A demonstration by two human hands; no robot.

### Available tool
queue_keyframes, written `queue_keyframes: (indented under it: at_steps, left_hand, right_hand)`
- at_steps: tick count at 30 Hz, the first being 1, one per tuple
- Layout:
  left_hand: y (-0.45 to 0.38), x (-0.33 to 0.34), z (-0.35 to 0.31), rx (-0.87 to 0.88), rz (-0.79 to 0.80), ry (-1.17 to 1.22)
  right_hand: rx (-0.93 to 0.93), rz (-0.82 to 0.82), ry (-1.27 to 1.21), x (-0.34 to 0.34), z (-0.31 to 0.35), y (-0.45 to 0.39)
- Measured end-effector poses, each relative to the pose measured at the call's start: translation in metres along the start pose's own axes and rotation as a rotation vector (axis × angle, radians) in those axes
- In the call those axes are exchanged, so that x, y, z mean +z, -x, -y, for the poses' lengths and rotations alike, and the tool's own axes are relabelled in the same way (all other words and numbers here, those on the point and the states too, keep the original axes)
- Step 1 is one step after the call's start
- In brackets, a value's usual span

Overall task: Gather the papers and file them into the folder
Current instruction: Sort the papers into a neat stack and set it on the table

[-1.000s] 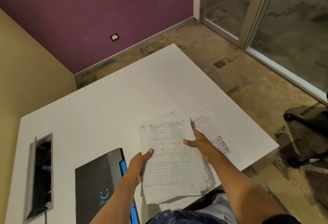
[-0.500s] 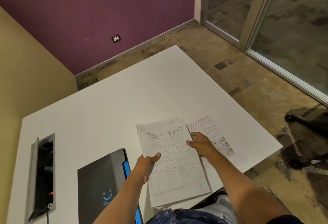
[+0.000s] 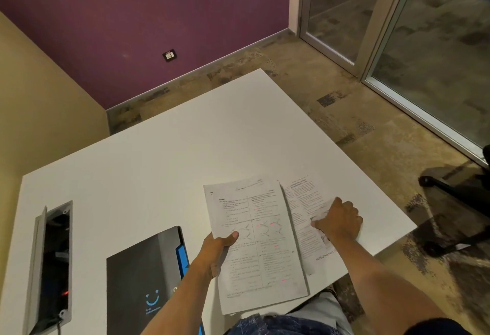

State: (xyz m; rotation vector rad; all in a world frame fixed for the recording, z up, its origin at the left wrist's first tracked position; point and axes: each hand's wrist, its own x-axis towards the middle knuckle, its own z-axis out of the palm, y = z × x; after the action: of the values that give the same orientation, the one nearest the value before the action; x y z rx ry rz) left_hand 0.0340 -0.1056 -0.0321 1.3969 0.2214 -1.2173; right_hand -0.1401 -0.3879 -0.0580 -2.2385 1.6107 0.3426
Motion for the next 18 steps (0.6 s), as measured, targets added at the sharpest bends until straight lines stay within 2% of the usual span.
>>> queue_keyframes:
  at_steps: [4, 9, 12, 18]
  left_hand:
    - [-0.007, 0.009, -0.003, 0.015, 0.043, 0.024]
    - [-0.013, 0.018, 0.003, 0.022, 0.004, 0.002]
    - [-0.014, 0.019, 0.008, 0.009, -0.039, -0.033]
    - [-0.016, 0.017, 0.018, 0.020, -0.110, -0.009]
  right_hand:
    - [0.002, 0.081, -0.004, 0.000, 0.007, -0.001]
    - [-0.069, 0.086, -0.169, 0.006, 0.009, 0.011]
    - [-0.067, 0.153, -0.213, 0.009, 0.005, 0.016]
    - [-0.127, 0.316, -0.567, 0.016, -0.001, 0.016]
